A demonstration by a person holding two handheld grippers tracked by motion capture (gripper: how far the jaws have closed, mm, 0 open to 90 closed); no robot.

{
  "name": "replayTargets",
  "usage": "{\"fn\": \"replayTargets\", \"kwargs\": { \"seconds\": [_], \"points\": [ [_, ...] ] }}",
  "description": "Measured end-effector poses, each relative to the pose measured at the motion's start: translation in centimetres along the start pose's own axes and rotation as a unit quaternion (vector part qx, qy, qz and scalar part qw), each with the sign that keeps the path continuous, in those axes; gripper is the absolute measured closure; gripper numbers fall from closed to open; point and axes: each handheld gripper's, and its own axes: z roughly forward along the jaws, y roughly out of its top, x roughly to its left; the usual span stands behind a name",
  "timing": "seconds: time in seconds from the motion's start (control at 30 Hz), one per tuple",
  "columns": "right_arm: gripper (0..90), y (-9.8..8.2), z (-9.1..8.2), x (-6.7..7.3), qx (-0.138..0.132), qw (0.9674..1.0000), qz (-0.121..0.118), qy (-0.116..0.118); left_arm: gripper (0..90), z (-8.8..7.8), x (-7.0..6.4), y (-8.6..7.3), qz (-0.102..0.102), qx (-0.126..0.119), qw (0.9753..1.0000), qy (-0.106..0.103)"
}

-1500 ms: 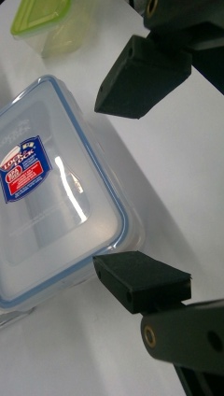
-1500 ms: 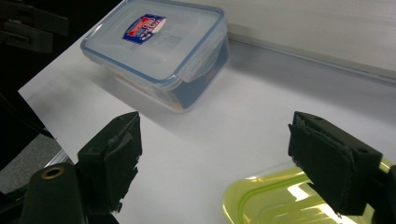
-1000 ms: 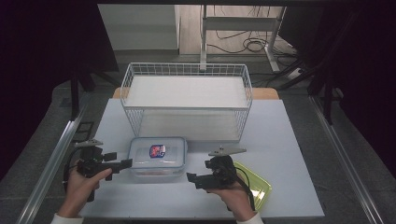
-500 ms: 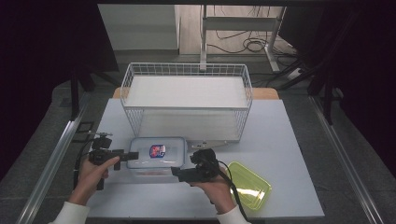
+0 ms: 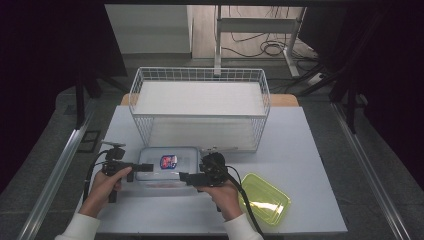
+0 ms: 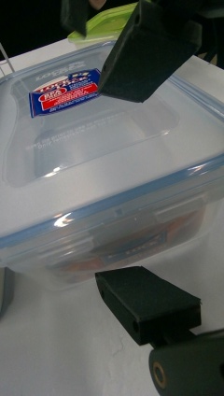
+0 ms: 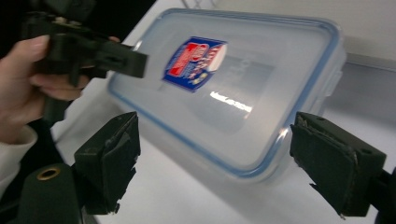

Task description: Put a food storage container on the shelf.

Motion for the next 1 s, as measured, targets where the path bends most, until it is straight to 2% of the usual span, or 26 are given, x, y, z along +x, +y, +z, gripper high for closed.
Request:
{"fn": "replayTargets", "kwargs": {
  "seconds": [0.1,0.2,0.27,0.37,0.4,0.5,0.6,0.67,0.87,0.97,1.0],
  "points": [
    [16.1,0.2,0.6,-0.5,0.002,0.9999,0.009,-0.01,12.3,0.1,0.0,0.0,0.001,0.003,1.0,-0.009],
    [15.6,0.6,1.6,-1.4,0.008,0.9992,0.039,-0.008,13.4,0.1,0.2,0.1,-0.005,0.001,0.9999,-0.014],
    [16.0,0.7,1.7,-1.5,0.007,0.9991,0.04,-0.013,15.0,0.0,0.1,0.1,-0.006,-0.002,0.9999,-0.013],
    [15.6,0.9,2.1,-1.8,0.019,0.9986,0.045,-0.021,20.1,-0.3,0.0,0.0,-0.004,-0.011,0.9999,-0.007],
    [15.6,1.0,2.3,-2.3,0.02,0.998,0.053,-0.029,20.2,-0.3,0.0,0.0,-0.004,-0.011,0.9999,-0.007],
    [14.5,1.2,2.5,-2.5,0.028,0.9977,0.058,-0.023,21.3,-0.3,-0.1,0.0,-0.002,-0.012,0.9999,-0.006],
    [13.3,1.4,2.8,-3.0,0.034,0.9969,0.065,-0.031,23.1,-0.5,-0.1,0.0,0.001,-0.012,0.9999,-0.004],
    [12.2,1.5,3.4,-3.3,0.049,0.9957,0.075,-0.025,23.1,-0.5,-0.1,-0.1,0.003,-0.013,0.9999,-0.005],
    [12.5,1.6,4.1,-3.9,0.055,0.9939,0.093,-0.02,23.2,-0.6,-0.1,-0.1,0.008,-0.012,0.9999,-0.007],
    [12.9,1.6,4.4,-3.9,0.055,0.9939,0.095,-0.016,23.3,-0.6,0.0,-0.1,0.009,-0.011,0.9999,-0.007],
    [13.7,1.5,4.6,-4.0,0.058,0.9933,0.1,-0.004,23.4,-0.6,0.0,-0.1,0.01,-0.012,0.9999,-0.007]
  ]
}}
